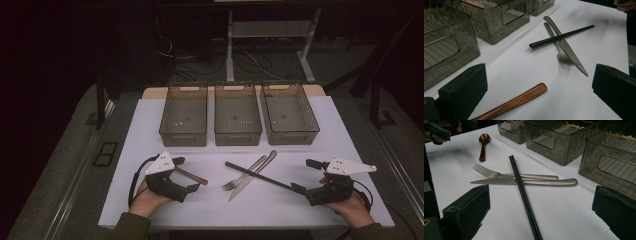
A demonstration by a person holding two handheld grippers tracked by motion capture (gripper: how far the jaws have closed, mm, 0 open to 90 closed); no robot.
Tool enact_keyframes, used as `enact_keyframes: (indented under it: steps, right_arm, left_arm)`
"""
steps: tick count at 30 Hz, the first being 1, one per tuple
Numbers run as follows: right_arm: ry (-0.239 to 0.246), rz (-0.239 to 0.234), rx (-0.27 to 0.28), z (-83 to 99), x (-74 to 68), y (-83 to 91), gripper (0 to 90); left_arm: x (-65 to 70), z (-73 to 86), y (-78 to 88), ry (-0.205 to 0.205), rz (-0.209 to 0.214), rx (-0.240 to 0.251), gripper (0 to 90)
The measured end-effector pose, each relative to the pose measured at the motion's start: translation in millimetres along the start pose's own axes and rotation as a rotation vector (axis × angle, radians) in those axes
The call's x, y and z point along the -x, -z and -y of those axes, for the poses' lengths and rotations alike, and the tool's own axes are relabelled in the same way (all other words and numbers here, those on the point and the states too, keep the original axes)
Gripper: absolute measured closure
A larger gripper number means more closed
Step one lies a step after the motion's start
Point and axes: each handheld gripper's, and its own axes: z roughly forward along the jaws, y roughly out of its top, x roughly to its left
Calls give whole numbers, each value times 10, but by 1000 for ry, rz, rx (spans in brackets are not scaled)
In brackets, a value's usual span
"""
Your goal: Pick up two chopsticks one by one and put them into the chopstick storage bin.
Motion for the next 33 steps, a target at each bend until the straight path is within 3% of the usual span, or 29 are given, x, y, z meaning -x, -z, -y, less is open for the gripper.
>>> enact_keyframes:
  steps: [19, 33]
  right_arm:
    - [-21, -18, -1, -62, 48, -13, 7]
    - [-19, -20, -28, -140, 42, -81, 7]
  left_arm:
    - [-32, 7, -17, 19, -25, -12, 0]
    - [-39, -4, -36, 17, -6, -7, 0]
